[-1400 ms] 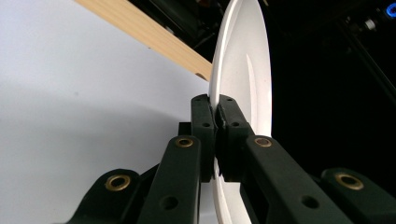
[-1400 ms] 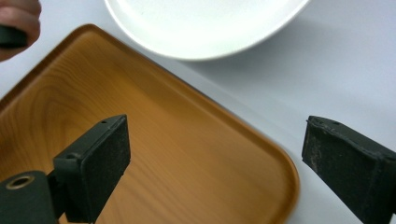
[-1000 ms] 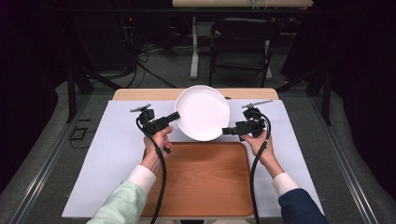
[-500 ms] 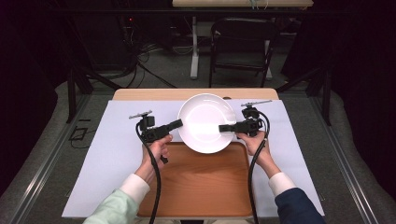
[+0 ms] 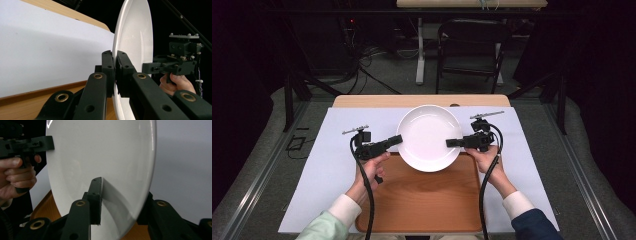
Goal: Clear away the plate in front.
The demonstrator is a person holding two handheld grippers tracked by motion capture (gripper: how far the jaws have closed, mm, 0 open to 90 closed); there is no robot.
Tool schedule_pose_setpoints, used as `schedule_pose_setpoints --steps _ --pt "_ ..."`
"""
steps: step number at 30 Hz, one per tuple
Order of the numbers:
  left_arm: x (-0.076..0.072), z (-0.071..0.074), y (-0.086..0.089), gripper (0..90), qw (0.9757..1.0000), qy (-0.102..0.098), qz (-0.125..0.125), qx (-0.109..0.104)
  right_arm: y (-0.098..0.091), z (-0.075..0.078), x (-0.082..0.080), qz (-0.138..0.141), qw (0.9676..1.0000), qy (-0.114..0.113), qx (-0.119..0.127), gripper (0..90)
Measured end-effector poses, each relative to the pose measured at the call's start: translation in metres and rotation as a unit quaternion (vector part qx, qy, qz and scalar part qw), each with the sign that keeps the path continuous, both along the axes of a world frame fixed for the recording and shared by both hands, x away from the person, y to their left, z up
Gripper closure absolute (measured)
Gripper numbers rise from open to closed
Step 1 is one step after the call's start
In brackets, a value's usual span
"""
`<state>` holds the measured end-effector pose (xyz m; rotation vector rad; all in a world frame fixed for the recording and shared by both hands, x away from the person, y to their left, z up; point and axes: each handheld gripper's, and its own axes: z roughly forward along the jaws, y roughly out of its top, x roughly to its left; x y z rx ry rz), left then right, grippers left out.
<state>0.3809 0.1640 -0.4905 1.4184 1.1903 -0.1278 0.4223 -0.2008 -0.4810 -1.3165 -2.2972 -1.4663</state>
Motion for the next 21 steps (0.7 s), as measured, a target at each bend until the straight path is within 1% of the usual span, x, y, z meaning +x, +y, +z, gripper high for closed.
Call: schedule_pose_setpoints --steps 1,2,3,5,6,7,9,11,13,15,21 --pt "-0.003 -0.001 0.001 86.0 1.0000 -0.001 -0.002 0.000 0.000 0.002 -0.004 0.001 1.0000 0.001 0.004 67.1" --pt "-0.003 -0.001 0.001 86.0 1.0000 -0.002 -0.003 0.000 0.000 0.002 -0.004 0.001 1.0000 0.001 0.004 67.1" --pt "-0.005 -0.001 0.001 85.9 1.0000 -0.004 -0.006 0.005 0.001 0.002 -0.004 0.002 1.0000 0.000 0.004 67.4" --pt "-0.007 -0.001 0.002 85.7 0.9999 -0.004 -0.011 0.007 0.001 0.004 -0.008 0.001 1.0000 -0.003 0.002 67.9" --pt "-0.008 0.000 0.002 85.7 0.9999 -0.005 -0.012 0.011 0.001 0.004 -0.010 0.000 1.0000 -0.004 -0.001 68.1" --pt "-0.010 0.001 0.001 85.5 0.9997 -0.012 -0.015 0.017 0.001 0.005 -0.012 -0.001 1.0000 -0.001 -0.001 68.5" --pt "-0.013 0.004 0.000 85.2 0.9992 -0.018 -0.019 0.030 0.001 0.007 -0.018 -0.003 1.0000 -0.006 -0.007 69.1" --pt "-0.015 0.004 0.000 85.1 0.9991 -0.019 -0.021 0.031 0.000 0.007 -0.019 -0.001 0.9999 -0.006 -0.008 69.3" --pt "-0.017 0.004 0.000 84.7 0.9989 -0.021 -0.020 0.037 0.000 0.009 -0.024 -0.001 0.9999 -0.010 -0.011 70.0" --pt "-0.020 0.004 0.001 84.4 0.9989 -0.019 -0.024 0.037 0.000 0.012 -0.030 0.002 0.9998 -0.017 -0.014 70.8" --pt "-0.025 0.004 0.003 83.5 0.9985 -0.024 -0.026 0.041 0.001 0.016 -0.040 0.009 0.9995 -0.027 -0.012 73.1"
